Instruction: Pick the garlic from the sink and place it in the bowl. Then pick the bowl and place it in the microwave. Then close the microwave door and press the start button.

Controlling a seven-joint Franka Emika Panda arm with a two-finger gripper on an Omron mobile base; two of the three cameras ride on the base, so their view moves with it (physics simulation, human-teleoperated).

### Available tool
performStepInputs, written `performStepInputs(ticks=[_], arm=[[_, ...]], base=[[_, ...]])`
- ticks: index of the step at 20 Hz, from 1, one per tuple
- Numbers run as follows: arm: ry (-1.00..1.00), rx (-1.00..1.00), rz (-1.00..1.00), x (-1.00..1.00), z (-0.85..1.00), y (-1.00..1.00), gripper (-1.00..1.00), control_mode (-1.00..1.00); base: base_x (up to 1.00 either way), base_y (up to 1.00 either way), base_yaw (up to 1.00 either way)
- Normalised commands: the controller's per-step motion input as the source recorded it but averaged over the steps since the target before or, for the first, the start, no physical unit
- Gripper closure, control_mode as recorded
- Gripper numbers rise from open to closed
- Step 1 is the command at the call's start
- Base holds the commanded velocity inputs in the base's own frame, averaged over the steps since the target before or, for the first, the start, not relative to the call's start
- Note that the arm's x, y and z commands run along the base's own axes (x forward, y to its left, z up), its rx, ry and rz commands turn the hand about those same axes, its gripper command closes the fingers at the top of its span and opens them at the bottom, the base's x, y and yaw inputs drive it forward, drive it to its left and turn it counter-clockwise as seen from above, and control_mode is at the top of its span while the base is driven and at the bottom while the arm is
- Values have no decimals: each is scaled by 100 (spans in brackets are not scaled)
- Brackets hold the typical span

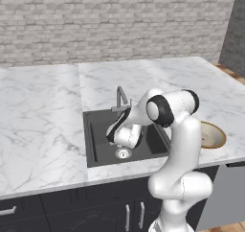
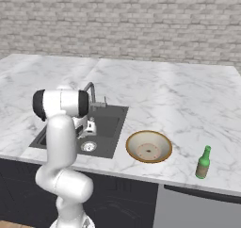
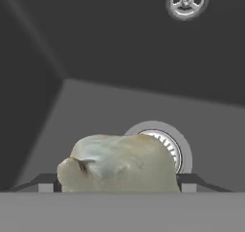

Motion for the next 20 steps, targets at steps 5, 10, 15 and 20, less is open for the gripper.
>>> performStepInputs(ticks=[5, 10, 15, 20], arm=[[6, 0, -16, -27, 100, -48, 100, -100], [16, 3, -12, -60, 100, -60, 100, -100], [17, 4, -12, -54, 100, -45, 100, -100], [8, 0, -12, -47, 100, -26, 100, -100]], base=[[0, 0, 0], [0, 0, 0], [0, 0, 0], [0, 0, 0]])
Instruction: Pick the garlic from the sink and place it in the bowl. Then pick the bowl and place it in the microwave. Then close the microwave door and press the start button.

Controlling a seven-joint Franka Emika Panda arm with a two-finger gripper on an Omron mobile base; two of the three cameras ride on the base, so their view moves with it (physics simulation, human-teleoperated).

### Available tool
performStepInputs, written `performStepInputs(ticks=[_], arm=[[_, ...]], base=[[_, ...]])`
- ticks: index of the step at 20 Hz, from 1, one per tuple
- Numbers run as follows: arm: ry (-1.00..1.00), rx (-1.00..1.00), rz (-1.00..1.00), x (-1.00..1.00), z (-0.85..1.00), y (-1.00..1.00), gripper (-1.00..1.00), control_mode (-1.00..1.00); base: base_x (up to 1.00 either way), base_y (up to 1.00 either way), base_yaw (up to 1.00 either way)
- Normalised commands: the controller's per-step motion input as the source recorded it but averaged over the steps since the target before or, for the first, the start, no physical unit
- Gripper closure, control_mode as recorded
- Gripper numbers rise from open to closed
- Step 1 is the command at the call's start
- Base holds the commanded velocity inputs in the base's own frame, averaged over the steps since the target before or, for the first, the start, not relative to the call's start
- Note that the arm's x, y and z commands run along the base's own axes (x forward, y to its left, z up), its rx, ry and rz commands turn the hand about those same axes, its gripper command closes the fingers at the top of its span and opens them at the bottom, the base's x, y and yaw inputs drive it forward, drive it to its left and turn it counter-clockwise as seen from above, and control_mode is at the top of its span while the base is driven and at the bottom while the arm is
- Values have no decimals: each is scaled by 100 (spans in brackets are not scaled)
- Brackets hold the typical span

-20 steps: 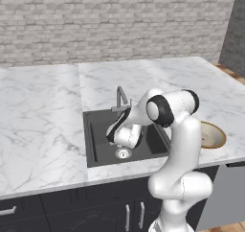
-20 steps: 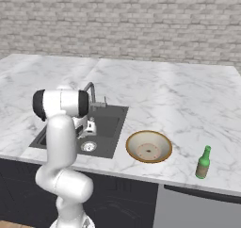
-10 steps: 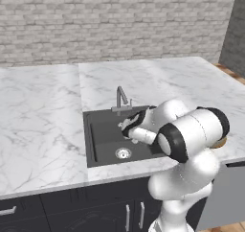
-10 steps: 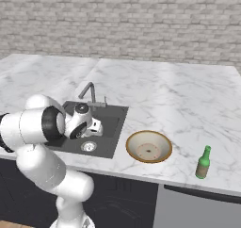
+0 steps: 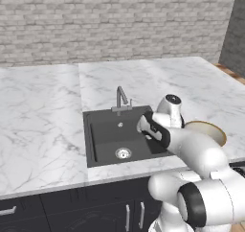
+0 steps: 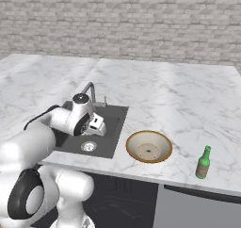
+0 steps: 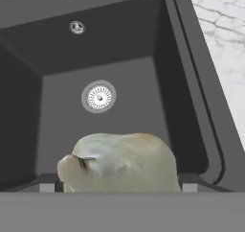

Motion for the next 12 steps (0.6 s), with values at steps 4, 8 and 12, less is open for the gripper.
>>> performStepInputs(ticks=[4, 8, 12], arm=[[0, 0, -7, -54, 99, -37, 100, -100], [-1, 0, -4, -72, 76, -77, 100, -100], [0, 0, -4, -51, 34, -100, 100, -100]], base=[[0, 0, 0], [0, 0, 0], [0, 0, 0]])
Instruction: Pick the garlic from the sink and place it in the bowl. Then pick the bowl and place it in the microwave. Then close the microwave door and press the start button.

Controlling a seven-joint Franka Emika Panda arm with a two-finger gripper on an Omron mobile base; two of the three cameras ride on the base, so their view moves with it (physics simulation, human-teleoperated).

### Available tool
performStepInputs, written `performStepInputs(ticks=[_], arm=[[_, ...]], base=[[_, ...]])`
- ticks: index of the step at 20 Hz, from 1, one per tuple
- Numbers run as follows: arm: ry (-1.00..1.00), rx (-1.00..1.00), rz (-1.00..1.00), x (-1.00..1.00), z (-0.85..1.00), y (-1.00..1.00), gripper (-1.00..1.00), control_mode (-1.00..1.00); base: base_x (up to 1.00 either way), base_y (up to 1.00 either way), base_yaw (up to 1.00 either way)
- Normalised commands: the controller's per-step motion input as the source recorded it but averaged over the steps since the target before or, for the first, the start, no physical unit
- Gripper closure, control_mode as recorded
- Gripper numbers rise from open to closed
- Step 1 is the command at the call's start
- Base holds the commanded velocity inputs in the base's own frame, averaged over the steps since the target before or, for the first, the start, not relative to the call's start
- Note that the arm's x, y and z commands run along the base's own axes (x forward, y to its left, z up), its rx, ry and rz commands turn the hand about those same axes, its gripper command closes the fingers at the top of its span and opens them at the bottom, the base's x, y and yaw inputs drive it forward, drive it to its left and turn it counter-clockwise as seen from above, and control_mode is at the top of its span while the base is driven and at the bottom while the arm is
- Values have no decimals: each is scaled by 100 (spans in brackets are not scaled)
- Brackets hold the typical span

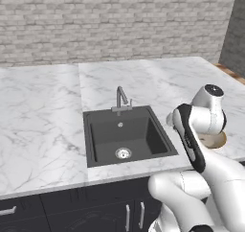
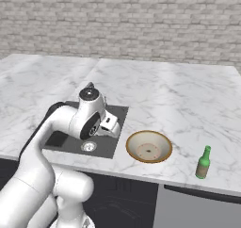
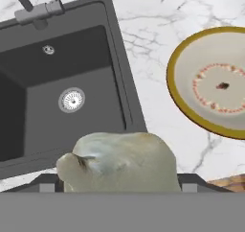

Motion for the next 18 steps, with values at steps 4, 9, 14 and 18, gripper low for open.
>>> performStepInputs(ticks=[4, 9, 14, 18], arm=[[0, -5, 0, -13, 0, -100, 100, -100], [0, -10, 0, 9, 0, -97, 100, -100], [6, -11, 0, 45, 2, -71, 100, -100], [14, -10, 0, 57, -18, -52, 100, -100]], base=[[0, 0, 0], [0, 0, 0], [0, 0, 0], [0, 0, 0]])
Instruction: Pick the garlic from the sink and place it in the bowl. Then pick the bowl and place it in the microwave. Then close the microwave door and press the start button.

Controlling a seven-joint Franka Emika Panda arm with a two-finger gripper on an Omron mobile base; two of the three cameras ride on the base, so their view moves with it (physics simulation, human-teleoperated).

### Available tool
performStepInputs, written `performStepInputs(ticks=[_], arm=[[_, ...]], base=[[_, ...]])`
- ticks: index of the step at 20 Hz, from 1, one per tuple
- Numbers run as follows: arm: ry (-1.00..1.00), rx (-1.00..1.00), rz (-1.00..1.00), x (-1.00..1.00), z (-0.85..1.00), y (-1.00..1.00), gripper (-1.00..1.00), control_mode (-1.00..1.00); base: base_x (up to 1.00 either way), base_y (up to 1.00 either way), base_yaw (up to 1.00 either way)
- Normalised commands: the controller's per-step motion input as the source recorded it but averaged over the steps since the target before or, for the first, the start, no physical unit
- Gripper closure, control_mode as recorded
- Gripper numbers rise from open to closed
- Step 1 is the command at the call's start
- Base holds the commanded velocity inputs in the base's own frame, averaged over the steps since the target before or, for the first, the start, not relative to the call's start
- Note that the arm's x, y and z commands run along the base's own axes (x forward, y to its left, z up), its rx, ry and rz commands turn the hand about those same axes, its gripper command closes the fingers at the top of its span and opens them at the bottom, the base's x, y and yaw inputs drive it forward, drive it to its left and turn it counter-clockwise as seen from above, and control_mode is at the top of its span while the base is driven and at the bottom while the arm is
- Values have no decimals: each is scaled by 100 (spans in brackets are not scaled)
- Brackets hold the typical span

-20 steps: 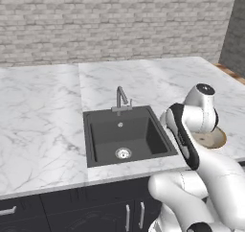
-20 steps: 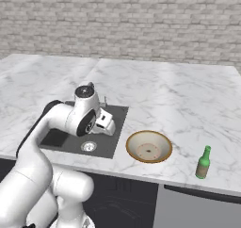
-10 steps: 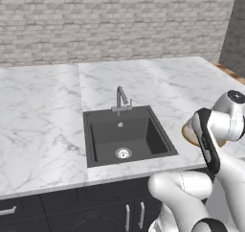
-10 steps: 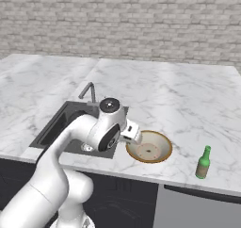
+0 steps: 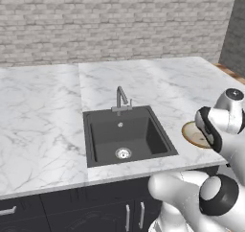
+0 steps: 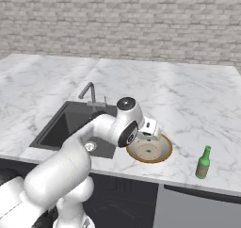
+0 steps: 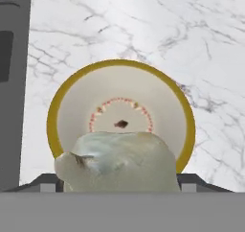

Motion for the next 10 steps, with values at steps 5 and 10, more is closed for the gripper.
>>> performStepInputs(ticks=[5, 10], arm=[[18, -7, 1, 22, -75, -5, 100, -100], [9, -2, 0, 8, -44, -4, 100, -100]], base=[[0, 0, 0], [0, 0, 0]])
